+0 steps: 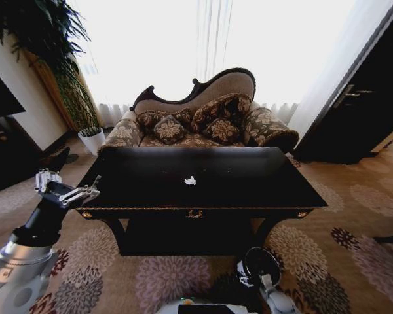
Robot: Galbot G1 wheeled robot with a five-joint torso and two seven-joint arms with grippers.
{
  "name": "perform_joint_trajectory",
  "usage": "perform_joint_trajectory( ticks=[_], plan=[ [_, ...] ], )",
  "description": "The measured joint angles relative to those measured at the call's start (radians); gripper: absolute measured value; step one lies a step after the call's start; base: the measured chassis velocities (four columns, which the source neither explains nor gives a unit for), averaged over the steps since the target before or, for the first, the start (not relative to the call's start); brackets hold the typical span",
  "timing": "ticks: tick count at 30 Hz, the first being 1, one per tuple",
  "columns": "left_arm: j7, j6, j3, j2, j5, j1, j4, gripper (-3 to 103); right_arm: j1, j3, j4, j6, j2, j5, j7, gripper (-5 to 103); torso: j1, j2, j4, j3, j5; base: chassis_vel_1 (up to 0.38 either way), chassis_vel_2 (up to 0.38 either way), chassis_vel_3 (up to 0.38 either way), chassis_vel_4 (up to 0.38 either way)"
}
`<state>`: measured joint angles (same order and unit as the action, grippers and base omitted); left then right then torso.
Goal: Move to the front of the table and place the trash on the table into the trash bin.
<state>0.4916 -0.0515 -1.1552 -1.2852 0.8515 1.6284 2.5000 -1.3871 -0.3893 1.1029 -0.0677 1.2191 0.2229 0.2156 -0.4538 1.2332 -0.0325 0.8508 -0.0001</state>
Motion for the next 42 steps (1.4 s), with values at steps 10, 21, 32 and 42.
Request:
perform_joint_trajectory(
  ticks=[10, 21, 32, 42],
  plan=[
    [0.000, 0.000, 0.023, -0.001, -0.009, -0.011, 0.000, 100, -0.128, 0.031, 0.184, -0.077, 0.034, -0.016, 0.104, 100, 0.000, 0.000, 0.0001, 0.000, -0.0003, 0.000, 0.000, 0.000, 0.000],
    [-0.001, 0.000, 0.016, 0.006, 0.006, -0.028, 0.000, 100, -0.314, 0.059, 0.503, -0.143, 0.025, 0.006, 0.209, 100, 0.000, 0.000, 0.0000, 0.000, -0.0002, 0.000, 0.000, 0.000, 0.000],
    [-0.007, 0.000, -0.006, 0.014, 0.031, -0.028, 0.000, 100, -0.441, 0.060, 0.743, -0.192, -0.008, -0.002, 0.331, 100, 0.000, 0.000, 0.0000, 0.000, -0.0003, 0.000, 0.000, 0.000, 0.000],
    [-0.013, 0.002, -0.032, 0.018, 0.048, -0.025, 0.000, 100, -0.422, 0.020, 0.953, -0.163, -0.019, 0.137, 0.303, 100, 0.000, 0.000, 0.0001, 0.000, -0.0001, 0.000, 0.000, 0.000, 0.000]
  ],
)
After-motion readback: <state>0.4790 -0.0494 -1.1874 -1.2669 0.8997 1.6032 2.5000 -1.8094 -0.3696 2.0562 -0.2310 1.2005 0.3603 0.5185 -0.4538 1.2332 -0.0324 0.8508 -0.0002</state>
